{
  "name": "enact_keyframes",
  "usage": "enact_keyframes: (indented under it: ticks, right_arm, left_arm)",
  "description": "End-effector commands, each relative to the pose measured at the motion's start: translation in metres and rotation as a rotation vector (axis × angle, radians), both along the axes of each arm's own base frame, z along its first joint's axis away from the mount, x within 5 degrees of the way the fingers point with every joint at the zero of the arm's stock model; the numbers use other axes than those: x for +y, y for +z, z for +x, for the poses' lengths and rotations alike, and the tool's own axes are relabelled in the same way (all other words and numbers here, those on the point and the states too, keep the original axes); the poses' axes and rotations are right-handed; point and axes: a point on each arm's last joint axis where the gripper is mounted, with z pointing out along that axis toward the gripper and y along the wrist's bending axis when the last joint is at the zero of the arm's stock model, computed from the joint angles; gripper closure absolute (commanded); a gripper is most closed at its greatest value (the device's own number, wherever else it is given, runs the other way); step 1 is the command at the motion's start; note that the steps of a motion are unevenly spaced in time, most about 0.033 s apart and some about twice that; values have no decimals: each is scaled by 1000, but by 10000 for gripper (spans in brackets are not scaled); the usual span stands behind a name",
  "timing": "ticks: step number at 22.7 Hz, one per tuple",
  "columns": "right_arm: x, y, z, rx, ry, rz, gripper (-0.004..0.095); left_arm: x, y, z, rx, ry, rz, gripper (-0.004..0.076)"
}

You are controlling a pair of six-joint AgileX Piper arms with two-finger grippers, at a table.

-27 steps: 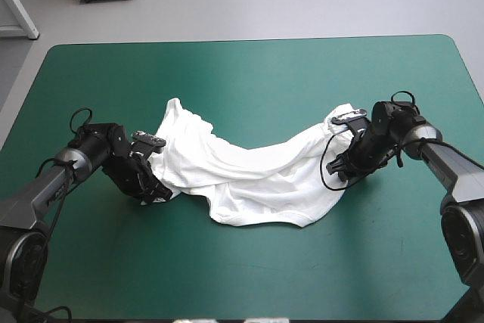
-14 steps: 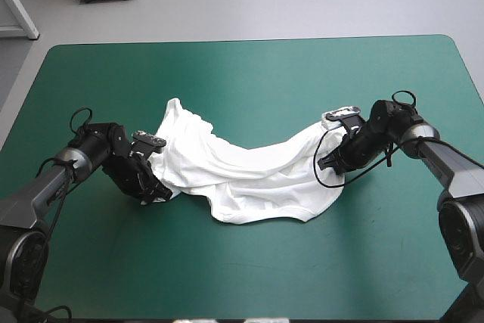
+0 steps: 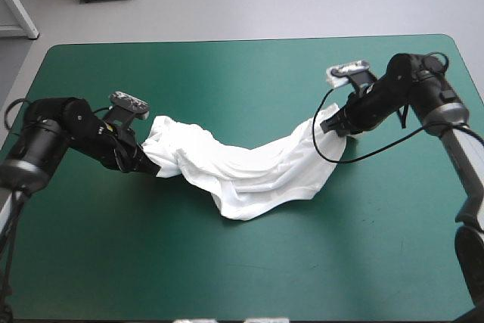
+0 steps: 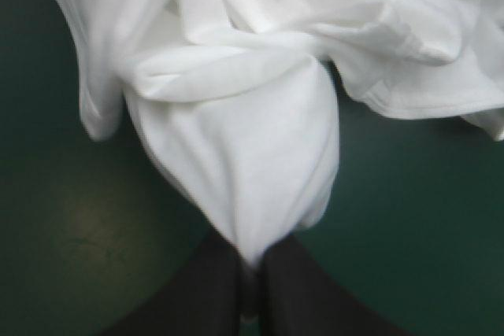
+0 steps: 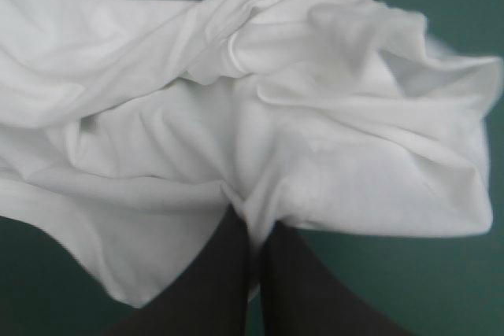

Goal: Fold the cloth

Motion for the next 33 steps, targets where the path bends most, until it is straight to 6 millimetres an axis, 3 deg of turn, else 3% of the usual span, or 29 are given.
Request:
enact_keyframes:
  ticks: [1, 5, 6, 7, 13, 15, 16, 21, 24, 26, 30, 33]
  right_arm:
    - [-6, 87, -39, -240, -16, 55, 925]
    - [-13, 153, -77, -461, -39, 102, 925]
    - [-17, 183, -98, -572, -44, 129, 925]
    - [-19, 200, -110, -635, -49, 146, 925]
    - [-36, 291, -195, -1081, -93, 249, 925]
    - [-43, 311, -223, -1220, -105, 276, 925]
    - [-48, 324, -246, -1320, -120, 286, 925]
    - [-57, 336, -300, -1456, -113, 339, 925]
    - [-64, 328, -331, -1454, -97, 340, 925]
    - [-71, 316, -340, -1387, -103, 340, 925]
    - [-69, 286, -327, -1165, -109, 314, 925]
    - [-61, 263, -299, -1031, -117, 274, 925]
  left_arm:
    - [3, 67, -37, -178, 4, -61, 733]
    - [9, 129, -66, -412, 17, -99, 733]
    - [13, 161, -82, -540, 27, -110, 733]
    - [15, 178, -89, -610, 32, -113, 733]
    - [26, 263, -140, -1024, 67, -195, 733]
    - [29, 282, -158, -1137, 70, -223, 733]
    - [32, 297, -173, -1227, 73, -245, 733]
    - [35, 317, -215, -1365, 42, -326, 733]
    - [37, 306, -238, -1278, -36, -361, 733]
    - [38, 294, -245, -1173, -54, -384, 733]
    - [39, 272, -248, -1076, -21, -412, 733]
    - [34, 244, -230, -936, 18, -400, 733]
